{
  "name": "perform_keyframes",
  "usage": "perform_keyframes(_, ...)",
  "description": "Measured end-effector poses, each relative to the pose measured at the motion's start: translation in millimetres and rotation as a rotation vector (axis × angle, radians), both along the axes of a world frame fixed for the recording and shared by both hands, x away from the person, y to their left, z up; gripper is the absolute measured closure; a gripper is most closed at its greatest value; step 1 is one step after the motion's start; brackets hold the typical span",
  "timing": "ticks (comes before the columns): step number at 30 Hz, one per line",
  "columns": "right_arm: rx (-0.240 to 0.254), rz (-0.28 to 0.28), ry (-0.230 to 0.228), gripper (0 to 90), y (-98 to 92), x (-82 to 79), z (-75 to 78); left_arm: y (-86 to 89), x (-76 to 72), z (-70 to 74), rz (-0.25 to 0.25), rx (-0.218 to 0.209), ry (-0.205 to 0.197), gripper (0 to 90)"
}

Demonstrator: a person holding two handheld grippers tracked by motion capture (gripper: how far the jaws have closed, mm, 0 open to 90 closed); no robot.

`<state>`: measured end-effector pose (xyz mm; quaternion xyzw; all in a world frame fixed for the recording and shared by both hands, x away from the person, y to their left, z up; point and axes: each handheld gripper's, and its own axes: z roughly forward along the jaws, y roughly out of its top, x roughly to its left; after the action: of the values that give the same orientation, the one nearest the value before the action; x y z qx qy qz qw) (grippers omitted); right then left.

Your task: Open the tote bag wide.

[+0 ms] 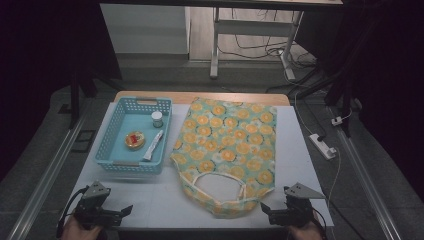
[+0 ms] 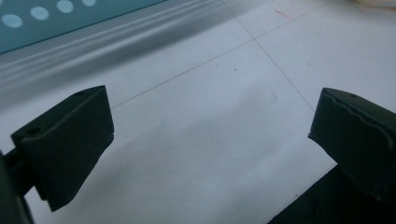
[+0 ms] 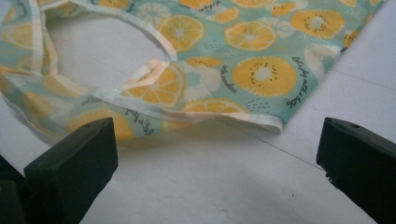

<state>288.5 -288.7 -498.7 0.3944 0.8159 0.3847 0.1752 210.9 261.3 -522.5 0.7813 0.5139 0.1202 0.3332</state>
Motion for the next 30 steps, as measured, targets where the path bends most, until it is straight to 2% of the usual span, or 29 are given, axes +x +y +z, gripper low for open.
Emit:
perform_keyframes(7, 0.030, -0.004, 0.020, 0.0, -3.0, 1.6, 0.4, 0.9, -0.3, 0.0, -0.011, -0.008, -0.001, 0.0)
perform_keyframes(12, 0.020, 0.014, 0.031, 0.0, -0.9, 2.9, -0.3, 3.3, 1.3, -0.8, -0.014, -0.029, 0.009, 0.0)
perform_keyframes(20, -0.003, 0.035, 0.039, 0.0, 1.2, 2.0, -0.5, 2.5, 3.6, -1.0, -0.029, -0.031, 0.012, 0.0)
perform_keyframes(25, -0.014, 0.034, 0.027, 0.0, 1.2, -0.5, 0.2, 1.3, 5.1, -1.0, -0.047, -0.031, 0.015, 0.0)
perform_keyframes(28, 0.002, 0.037, 0.032, 0.0, 1.3, -0.3, 0.6, 1.1, 5.8, -1.3, -0.049, -0.029, 0.021, 0.0)
perform_keyframes(30, -0.006, 0.042, 0.024, 0.0, 2.1, -0.3, 1.9, 1.2, 5.9, -1.4, -0.049, -0.032, 0.023, 0.0)
